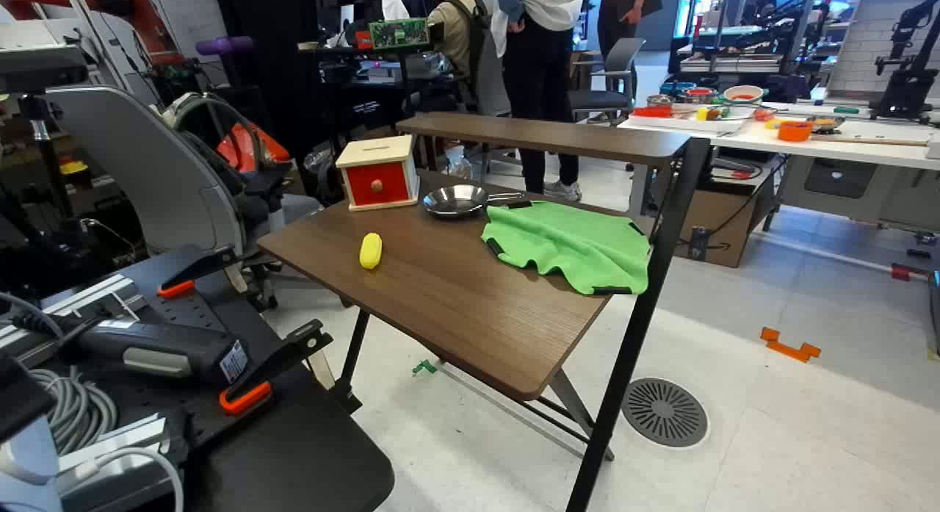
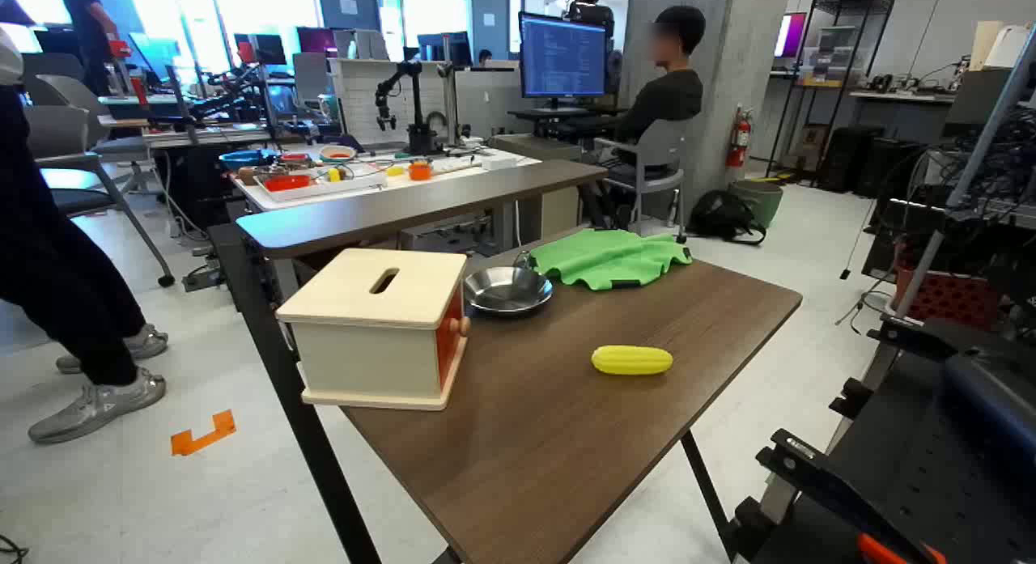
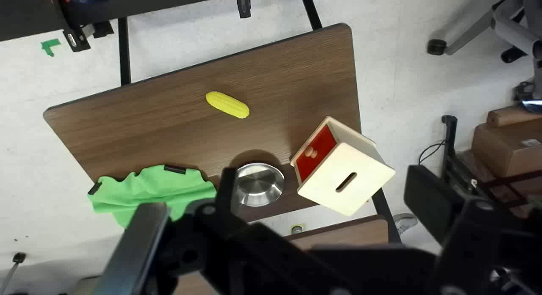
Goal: Open the red drawer
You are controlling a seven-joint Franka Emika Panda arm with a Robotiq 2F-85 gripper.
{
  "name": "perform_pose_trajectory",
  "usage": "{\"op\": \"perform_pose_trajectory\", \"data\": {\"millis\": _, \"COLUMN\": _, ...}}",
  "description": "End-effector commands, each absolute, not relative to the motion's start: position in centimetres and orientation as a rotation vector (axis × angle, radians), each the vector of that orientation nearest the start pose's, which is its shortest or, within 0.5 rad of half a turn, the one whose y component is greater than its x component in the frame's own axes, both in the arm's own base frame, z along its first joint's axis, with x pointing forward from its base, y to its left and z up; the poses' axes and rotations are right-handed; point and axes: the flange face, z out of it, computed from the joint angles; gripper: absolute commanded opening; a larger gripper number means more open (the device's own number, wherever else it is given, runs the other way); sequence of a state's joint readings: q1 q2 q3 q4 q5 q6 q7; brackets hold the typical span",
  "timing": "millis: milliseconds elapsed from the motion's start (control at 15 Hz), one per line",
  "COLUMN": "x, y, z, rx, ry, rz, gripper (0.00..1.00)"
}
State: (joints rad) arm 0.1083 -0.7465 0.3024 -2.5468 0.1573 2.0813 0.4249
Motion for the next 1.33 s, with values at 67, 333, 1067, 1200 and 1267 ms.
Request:
{"op": "perform_pose_trajectory", "data": {"millis": 67, "x": 32.3, "y": 16.2, "z": 52.4, "rx": -3.064, "ry": 0.19, "rz": -0.408, "gripper": 1.0}}
{"op": "perform_pose_trajectory", "data": {"millis": 333, "x": 33.0, "y": 15.9, "z": 51.7, "rx": -3.102, "ry": 0.139, "rz": -0.415, "gripper": 1.0}}
{"op": "perform_pose_trajectory", "data": {"millis": 1067, "x": 42.9, "y": 12.9, "z": 42.7, "rx": -2.986, "ry": -0.418, "rz": -0.563, "gripper": 1.0}}
{"op": "perform_pose_trajectory", "data": {"millis": 1200, "x": 45.2, "y": 12.7, "z": 40.1, "rx": -2.917, "ry": -0.51, "rz": -0.572, "gripper": 1.0}}
{"op": "perform_pose_trajectory", "data": {"millis": 1267, "x": 46.2, "y": 13.1, "z": 38.7, "rx": -2.881, "ry": -0.549, "rz": -0.573, "gripper": 1.0}}
